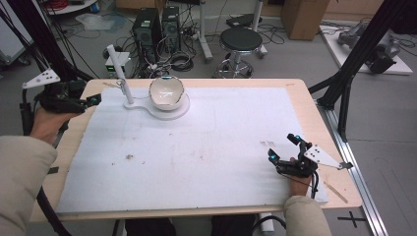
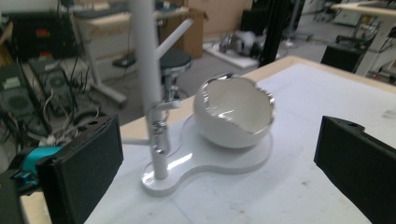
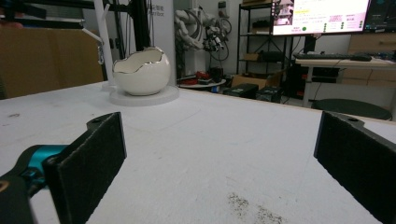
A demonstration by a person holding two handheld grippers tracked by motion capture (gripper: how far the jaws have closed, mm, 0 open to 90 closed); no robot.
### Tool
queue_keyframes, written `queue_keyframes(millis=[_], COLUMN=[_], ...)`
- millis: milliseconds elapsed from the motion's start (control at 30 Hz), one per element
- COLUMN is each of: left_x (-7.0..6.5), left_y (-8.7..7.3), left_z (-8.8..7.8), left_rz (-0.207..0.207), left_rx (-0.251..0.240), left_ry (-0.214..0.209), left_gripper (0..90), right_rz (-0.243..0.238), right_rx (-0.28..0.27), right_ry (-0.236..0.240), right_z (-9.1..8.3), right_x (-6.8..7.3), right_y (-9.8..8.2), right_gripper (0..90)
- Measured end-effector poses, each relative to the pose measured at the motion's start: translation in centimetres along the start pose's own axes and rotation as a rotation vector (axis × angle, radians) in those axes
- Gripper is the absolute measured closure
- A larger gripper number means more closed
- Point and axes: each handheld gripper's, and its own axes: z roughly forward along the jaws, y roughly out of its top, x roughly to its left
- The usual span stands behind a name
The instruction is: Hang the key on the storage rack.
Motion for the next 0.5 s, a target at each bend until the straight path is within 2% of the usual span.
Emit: queue_keyframes(millis=[33, 67, 100, 133, 167, 200, 233, 300, 333, 433, 500], left_x=[-1.2, -1.9, -1.9, -3.2, -3.8, -3.8, -4.6, -5.9, -5.9, -7.3, -8.3], left_y=[-0.6, -1.0, -1.0, -2.1, -2.7, -2.7, -3.6, -5.5, -5.5, -7.2, -8.3], left_z=[-0.7, -1.0, -1.0, -1.6, -1.8, -1.8, -2.0, -2.1, -2.1, -1.9, -1.7], left_rz=[0.011, 0.023, 0.023, 0.037, 0.025, 0.025, 0.018, 0.009, 0.009, 0.024, 0.049], left_rx=[-0.039, -0.047, -0.047, -0.072, -0.083, -0.083, -0.101, -0.115, -0.115, -0.122, -0.125], left_ry=[-0.009, -0.009, -0.009, -0.014, -0.022, -0.022, -0.02, -0.019, -0.019, -0.012, -0.008], left_gripper=[1.7, 1.7, 1.7, 1.7, 1.7, 1.7, 1.7, 1.7, 1.7, 1.7, 1.7], right_rz=[0.001, 0.003, 0.003, 0.002, 0.0, 0.001, 0.001, 0.002, 0.001, 0.007, 0.008], right_rx=[0.0, -0.001, -0.001, 0.0, 0.0, 0.0, 0.0, -0.001, -0.001, 0.0, -0.001], right_ry=[0.0, 0.0, 0.001, 0.001, 0.0, 0.0, 0.0, 0.0, -0.001, 0.0, -0.001], right_z=[0.0, 0.0, 0.0, 0.0, 0.0, 0.0, 0.0, 0.0, 0.0, 0.0, 0.0], right_x=[0.0, 0.0, 0.0, 0.0, 0.0, 0.0, 0.0, 0.0, 0.0, 0.0, 0.0], right_y=[0.0, 0.0, 0.0, 0.0, 0.0, 0.0, 0.0, 0.0, 0.0, 0.0, 0.0], right_gripper=[1.3, 1.3, 1.3, 1.3, 1.3, 1.3, 1.3, 1.3, 1.3, 1.3, 1.3])
